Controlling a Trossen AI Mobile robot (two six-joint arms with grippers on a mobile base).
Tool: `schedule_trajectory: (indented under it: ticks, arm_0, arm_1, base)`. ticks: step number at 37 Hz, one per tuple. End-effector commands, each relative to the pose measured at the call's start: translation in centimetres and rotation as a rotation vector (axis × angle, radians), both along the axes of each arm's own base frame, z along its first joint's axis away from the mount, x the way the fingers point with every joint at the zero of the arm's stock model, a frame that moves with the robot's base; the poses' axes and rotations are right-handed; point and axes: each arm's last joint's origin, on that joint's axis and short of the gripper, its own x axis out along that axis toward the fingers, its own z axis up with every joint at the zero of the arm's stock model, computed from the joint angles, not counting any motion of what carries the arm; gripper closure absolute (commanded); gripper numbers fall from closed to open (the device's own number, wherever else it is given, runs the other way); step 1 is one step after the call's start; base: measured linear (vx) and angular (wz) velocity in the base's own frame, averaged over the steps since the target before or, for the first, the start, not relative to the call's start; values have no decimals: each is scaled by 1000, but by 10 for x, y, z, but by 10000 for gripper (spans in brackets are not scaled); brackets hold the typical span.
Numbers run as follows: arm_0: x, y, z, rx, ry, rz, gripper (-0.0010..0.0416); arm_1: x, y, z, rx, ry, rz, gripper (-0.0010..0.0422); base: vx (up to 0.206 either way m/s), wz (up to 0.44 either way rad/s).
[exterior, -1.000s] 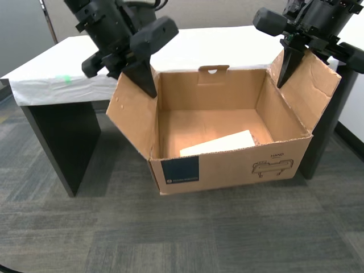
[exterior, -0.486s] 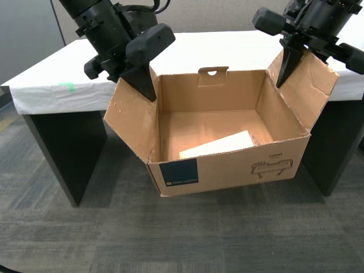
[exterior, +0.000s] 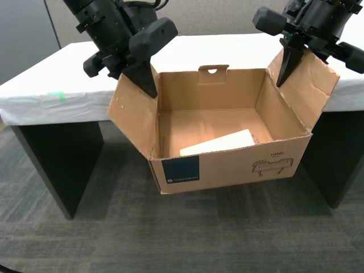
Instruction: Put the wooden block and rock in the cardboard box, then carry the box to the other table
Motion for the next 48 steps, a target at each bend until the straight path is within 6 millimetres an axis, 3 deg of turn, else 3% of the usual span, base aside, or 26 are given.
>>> schedule_trajectory:
  ticks: [1, 48]
  arm_0:
    - [1, 1, 2, 10, -16, 3, 407]
    - [1, 5, 5, 44, -49, 114, 407]
  arm_1:
    - [-1, -2, 4, -24, 14, -12, 413]
    - [3, -3, 12, -80, -5, 69, 413]
  base:
    - [177, -16]
    - [193, -12]
